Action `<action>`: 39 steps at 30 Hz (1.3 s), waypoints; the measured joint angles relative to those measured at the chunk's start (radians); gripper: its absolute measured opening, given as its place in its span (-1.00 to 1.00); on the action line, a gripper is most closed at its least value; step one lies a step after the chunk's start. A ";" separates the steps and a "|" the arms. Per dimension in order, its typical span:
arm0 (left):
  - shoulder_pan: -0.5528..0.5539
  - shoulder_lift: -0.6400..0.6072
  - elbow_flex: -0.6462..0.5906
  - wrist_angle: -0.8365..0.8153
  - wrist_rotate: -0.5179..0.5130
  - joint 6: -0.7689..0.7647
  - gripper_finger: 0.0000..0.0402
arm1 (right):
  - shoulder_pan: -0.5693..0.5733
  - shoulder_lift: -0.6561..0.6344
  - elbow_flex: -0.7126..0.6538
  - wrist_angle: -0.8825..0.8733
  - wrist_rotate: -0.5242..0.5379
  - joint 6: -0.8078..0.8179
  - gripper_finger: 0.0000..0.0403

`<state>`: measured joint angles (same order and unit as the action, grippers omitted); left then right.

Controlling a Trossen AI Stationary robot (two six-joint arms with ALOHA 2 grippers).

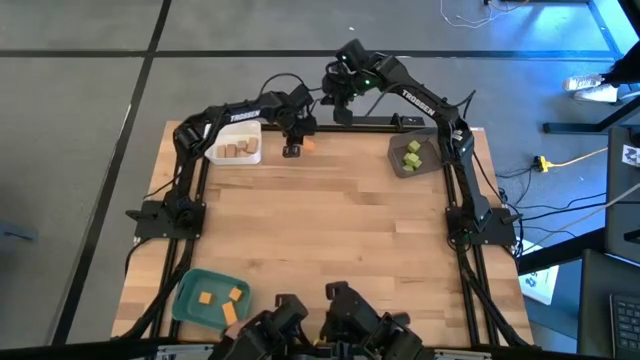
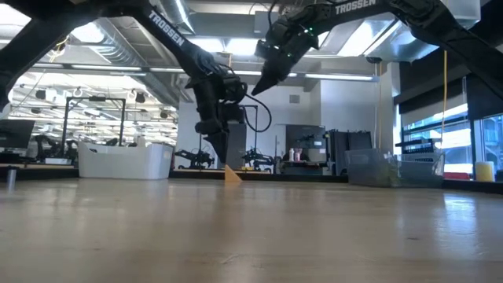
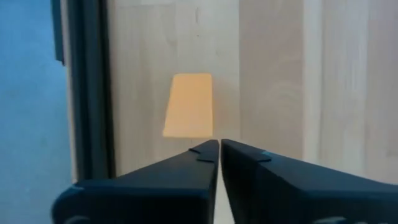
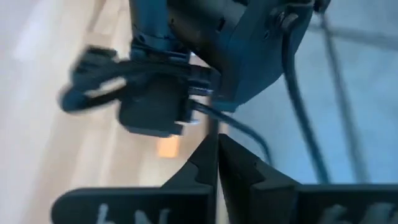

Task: Sort & place blocks by color
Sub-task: Put the orange block into the green bin

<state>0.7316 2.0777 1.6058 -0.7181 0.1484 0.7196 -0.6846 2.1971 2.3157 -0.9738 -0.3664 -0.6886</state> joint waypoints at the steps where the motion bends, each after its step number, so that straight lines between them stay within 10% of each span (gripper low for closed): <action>1: 0.000 -0.008 0.000 -0.004 0.000 -0.009 -0.96 | 0.000 0.000 0.000 0.016 0.004 -0.045 -0.93; 13: 0.074 -0.118 0.000 -0.012 0.044 -0.137 -0.99 | 0.001 0.000 0.000 0.166 0.007 -0.023 -0.93; 24: 0.138 -0.285 0.000 -0.019 0.075 -0.224 -0.99 | -0.031 0.094 0.000 -0.116 -0.016 0.349 -0.93; 39: 0.186 -0.428 0.000 -0.057 0.053 -0.276 -1.00 | 0.028 0.221 -0.001 -0.146 -0.021 0.366 -0.93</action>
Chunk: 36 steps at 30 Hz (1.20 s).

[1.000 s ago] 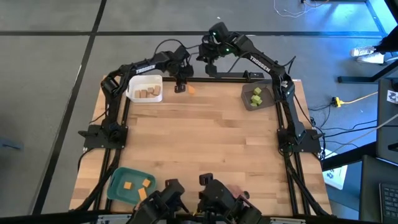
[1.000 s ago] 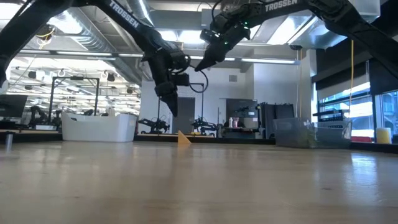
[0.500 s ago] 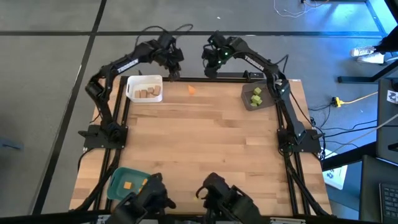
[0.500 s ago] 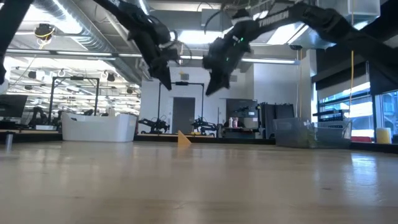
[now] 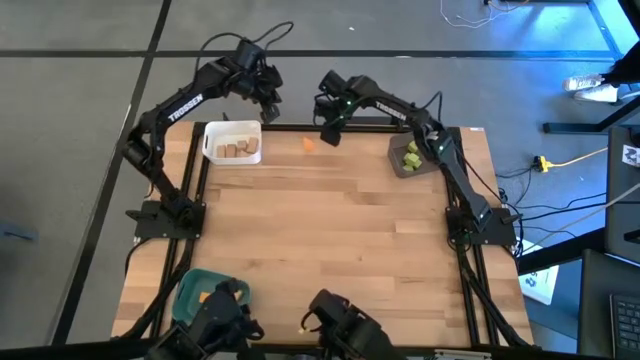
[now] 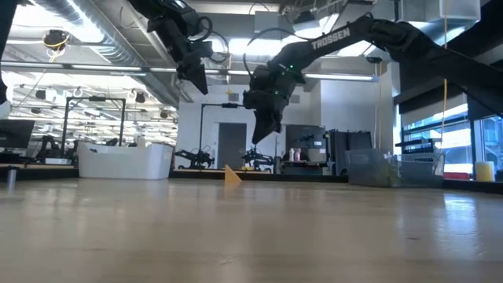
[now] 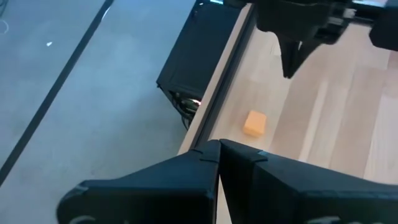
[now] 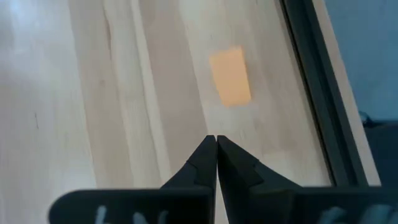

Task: Sort & place blocks by color
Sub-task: Put the orange block into the green bin

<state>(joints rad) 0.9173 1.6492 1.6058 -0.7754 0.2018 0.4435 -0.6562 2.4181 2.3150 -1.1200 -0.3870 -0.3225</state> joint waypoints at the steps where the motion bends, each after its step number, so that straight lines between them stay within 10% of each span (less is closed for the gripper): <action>1: 0.000 -0.002 0.000 -0.001 -0.001 0.000 -0.99 | 0.005 0.000 0.000 0.010 0.000 0.000 -0.93; 9: -0.001 -0.002 0.000 -0.004 -0.002 0.000 -0.99 | 0.042 0.000 0.000 0.084 0.041 -0.048 -0.84; 15: -0.001 -0.002 0.000 -0.004 -0.002 0.000 -1.00 | 0.067 0.000 0.000 0.101 0.191 -0.137 -0.45; 22: -0.001 -0.002 0.000 -0.036 -0.003 0.000 -0.99 | 0.088 0.006 0.002 0.234 0.110 -0.250 -0.05; 26: 0.000 -0.001 0.000 -0.062 -0.003 0.003 -0.99 | 0.089 0.039 0.002 0.217 -0.020 -0.155 -0.03; 36: 0.001 -0.001 0.000 -0.070 -0.001 0.010 -0.99 | 0.076 0.111 0.001 0.232 0.030 -0.127 -0.05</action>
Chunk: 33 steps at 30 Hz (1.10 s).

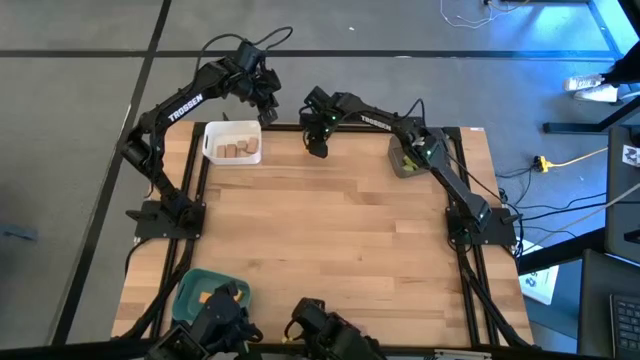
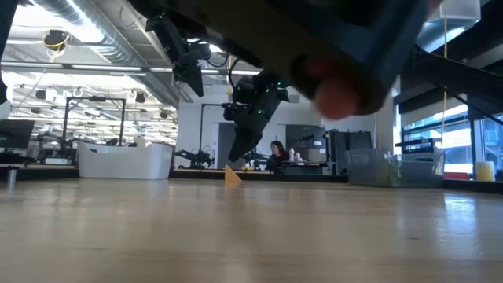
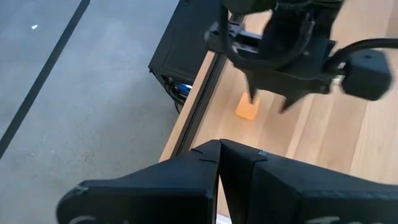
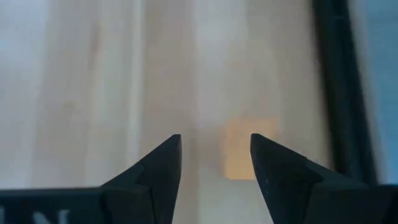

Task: Sort & place blocks by color
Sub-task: Put the orange block into the green bin

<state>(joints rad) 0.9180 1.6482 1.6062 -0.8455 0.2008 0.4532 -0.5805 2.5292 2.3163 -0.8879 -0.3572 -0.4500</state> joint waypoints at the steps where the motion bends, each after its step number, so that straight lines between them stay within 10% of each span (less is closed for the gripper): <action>1: 0.000 0.000 0.000 0.000 0.000 0.001 -0.99 | -0.003 0.001 0.000 -0.007 -0.026 0.000 -0.05; 33: 0.000 0.001 0.000 0.001 0.000 -0.004 -0.99 | -0.166 0.009 0.030 -0.021 -0.171 0.705 -0.05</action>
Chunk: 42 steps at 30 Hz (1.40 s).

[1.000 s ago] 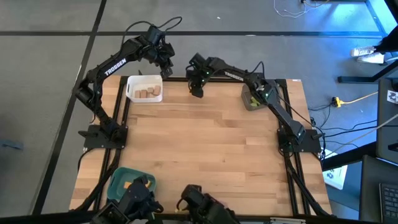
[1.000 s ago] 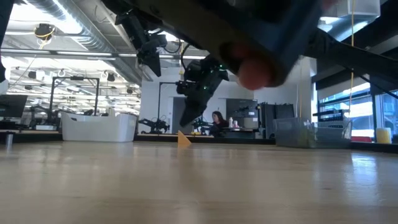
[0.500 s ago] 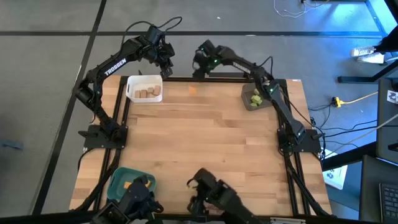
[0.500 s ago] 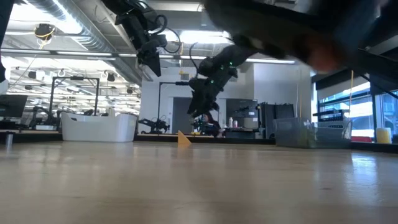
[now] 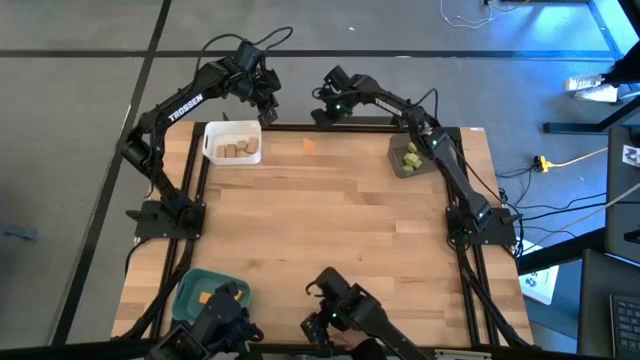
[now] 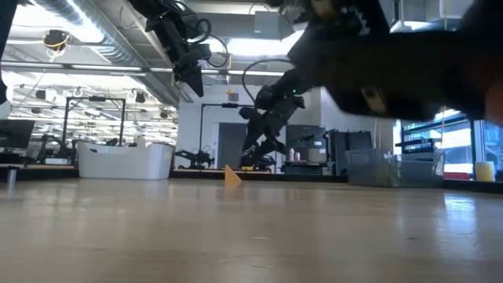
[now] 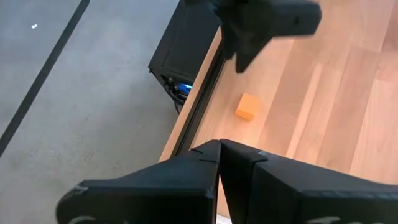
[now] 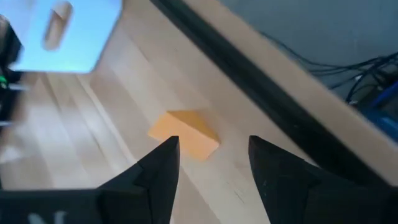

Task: Sort & place blocks by color
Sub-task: Put the orange block into the green bin

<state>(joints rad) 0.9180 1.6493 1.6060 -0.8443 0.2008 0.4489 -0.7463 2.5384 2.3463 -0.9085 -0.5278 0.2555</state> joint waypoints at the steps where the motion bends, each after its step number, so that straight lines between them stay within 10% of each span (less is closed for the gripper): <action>1: 0.000 0.000 0.000 0.000 0.000 0.000 -0.99 | 0.005 0.008 0.000 -0.002 -0.001 -0.001 -0.05; 42: 0.000 0.000 0.000 0.000 0.002 -0.021 -1.00 | 0.081 0.100 0.007 0.191 -0.196 -0.050 -0.05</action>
<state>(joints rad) 0.9180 1.6493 1.6061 -0.8444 0.2025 0.4282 -0.6650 2.6381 2.3535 -0.7178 -0.7239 0.2050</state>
